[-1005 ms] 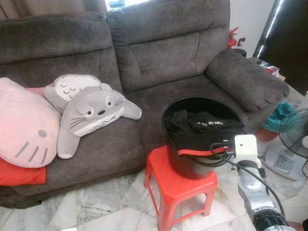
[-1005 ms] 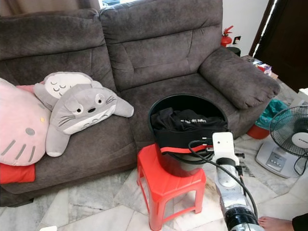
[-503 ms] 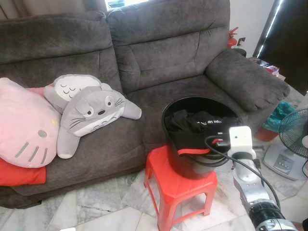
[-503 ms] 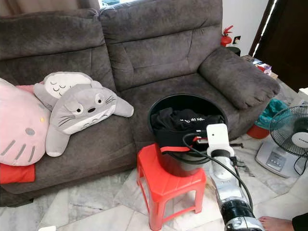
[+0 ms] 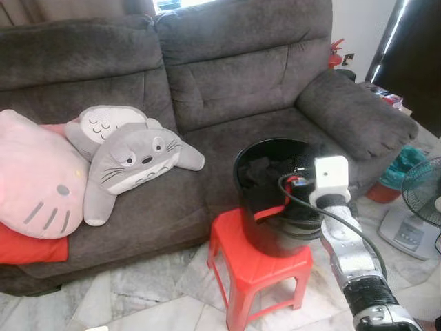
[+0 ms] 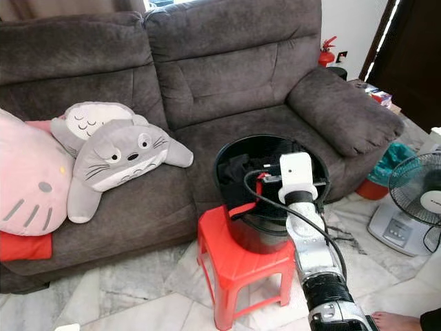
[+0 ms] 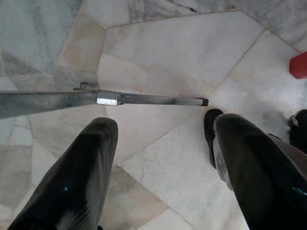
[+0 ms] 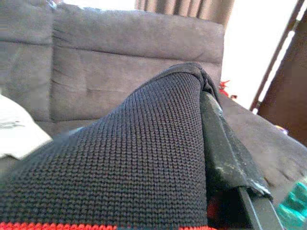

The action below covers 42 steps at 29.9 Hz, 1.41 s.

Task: Hang hanger

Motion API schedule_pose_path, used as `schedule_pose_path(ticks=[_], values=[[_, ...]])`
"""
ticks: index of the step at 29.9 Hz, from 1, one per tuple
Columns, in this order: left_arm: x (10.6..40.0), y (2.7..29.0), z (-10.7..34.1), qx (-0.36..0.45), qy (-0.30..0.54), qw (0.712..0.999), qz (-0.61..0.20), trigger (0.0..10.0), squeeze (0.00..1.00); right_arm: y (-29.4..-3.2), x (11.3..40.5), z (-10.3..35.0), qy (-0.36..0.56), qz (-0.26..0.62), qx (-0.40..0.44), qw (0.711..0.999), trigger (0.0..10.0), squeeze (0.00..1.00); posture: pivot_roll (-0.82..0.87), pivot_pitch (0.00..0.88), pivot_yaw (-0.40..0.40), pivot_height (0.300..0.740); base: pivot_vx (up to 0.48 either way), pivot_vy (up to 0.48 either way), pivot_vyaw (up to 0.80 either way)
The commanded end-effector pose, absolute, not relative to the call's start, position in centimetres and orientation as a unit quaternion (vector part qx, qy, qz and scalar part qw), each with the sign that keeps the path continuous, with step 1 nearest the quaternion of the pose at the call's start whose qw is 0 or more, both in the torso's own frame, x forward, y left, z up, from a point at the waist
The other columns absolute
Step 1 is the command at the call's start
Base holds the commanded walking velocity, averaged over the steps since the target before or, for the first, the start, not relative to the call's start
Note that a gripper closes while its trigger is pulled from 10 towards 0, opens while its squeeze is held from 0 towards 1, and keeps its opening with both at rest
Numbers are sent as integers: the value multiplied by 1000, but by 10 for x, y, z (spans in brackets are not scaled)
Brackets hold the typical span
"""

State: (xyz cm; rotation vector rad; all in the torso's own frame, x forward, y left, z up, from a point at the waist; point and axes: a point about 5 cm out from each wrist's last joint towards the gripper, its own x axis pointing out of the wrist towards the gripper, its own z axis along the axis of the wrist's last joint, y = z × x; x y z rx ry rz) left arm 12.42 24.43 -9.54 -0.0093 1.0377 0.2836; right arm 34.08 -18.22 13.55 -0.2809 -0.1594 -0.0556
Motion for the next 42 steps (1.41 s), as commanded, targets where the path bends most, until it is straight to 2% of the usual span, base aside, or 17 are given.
schedule_pose_path(ticks=[1, 12, 22, 23, 24, 28, 29, 31, 42], values=[[120, 248, -96, 9, 501, 855, 133, 10000, 0, -173, 344, 152, -103, -8, -132, 986, 0, 0, -244, 0, 76, 740, 0, 0, 0], [120, 248, -96, 7, 501, 855, 132, 10000, 0, -152, 347, 193, -153, 38, -106, 982, 0, 0, -245, 0, 76, 740, 0, 0, 0], [119, 248, -96, 6, 502, 855, 131, 10000, 0, -155, 340, 161, -78, 47, -108, 990, 0, 0, -240, 0, 74, 740, 0, 0, 0], [119, 248, -96, 6, 502, 855, 131, 10000, 0, -155, 337, 158, -69, 46, -105, 991, 706, 0, -241, 0, 75, 740, 0, 0, 0], [119, 248, -96, 6, 502, 855, 131, 10000, 0, -154, 335, 155, -65, 46, -105, 991, 7333, 0, -241, 0, 75, 740, 0, 0, 0], [119, 248, -96, 6, 502, 855, 131, 10000, 0, -153, 332, 152, -60, 47, -106, 991, 7333, 0, -241, 0, 75, 740, 0, 0, 0], [118, 249, -96, 5, 502, 855, 132, 10000, 0, -151, 326, 146, -51, 41, -103, 993, 10000, 0, -232, 0, 76, 740, 0, 0, 0], [116, 253, -95, 7, 501, 855, 133, 10000, 0, -152, 307, 128, -23, 1, -86, 996, 10000, 0, -225, 0, 83, 740, 0, 0, 0], [112, 261, -94, 22, 505, 853, 130, 10000, 0, -144, 298, 125, -18, -3, -76, 997, 10000, 0, -206, 0, 107, 740, 0, 0, 0]])
